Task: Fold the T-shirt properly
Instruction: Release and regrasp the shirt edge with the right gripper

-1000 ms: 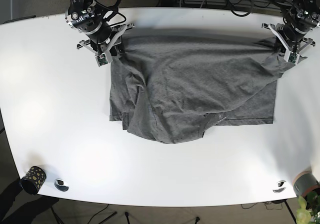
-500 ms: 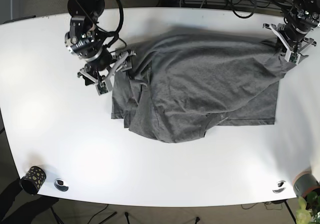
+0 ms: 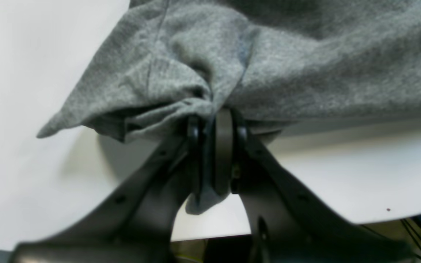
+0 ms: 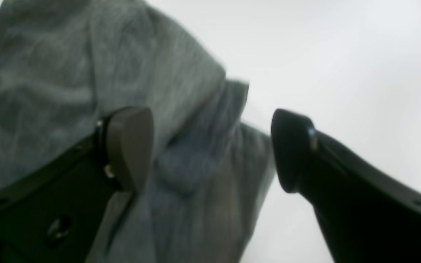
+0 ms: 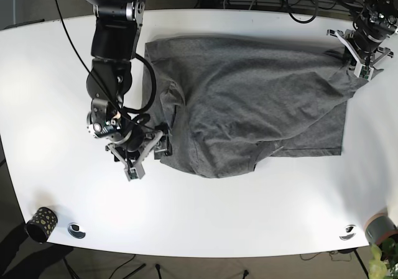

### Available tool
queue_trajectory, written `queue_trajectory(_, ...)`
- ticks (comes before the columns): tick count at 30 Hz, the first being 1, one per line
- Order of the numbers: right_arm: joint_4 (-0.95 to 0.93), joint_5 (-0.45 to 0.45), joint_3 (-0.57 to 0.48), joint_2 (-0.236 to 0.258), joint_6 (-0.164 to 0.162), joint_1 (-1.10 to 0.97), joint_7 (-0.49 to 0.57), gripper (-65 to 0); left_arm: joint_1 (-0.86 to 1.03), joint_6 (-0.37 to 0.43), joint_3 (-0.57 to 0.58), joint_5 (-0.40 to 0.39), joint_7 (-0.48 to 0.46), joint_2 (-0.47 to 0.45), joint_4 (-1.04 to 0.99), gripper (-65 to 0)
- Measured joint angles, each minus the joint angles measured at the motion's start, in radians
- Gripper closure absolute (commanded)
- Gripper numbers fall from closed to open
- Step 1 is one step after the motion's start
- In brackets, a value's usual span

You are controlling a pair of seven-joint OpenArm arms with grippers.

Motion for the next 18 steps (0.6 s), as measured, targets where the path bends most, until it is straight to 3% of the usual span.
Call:
queue_trajectory(2,-0.078,-0.004,0.000,0.000,0.001,0.054,0.012,-48.0,0.000,0.000,0.000,0.001,0.000,0.000,0.000,0.0)
queue_trajectory(15,-0.649,-0.002,-0.006,0.019,-0.004,0.307,0.331,-48.0,0.000,0.000,0.000,0.001,0.000,0.002,0.000,0.0)
queue_trajectory(18,-0.726,-0.005,-0.091,0.027,-0.012,0.331,0.414,-47.9,0.000,0.000,0.000,0.000,0.000,0.003,0.000,0.0)
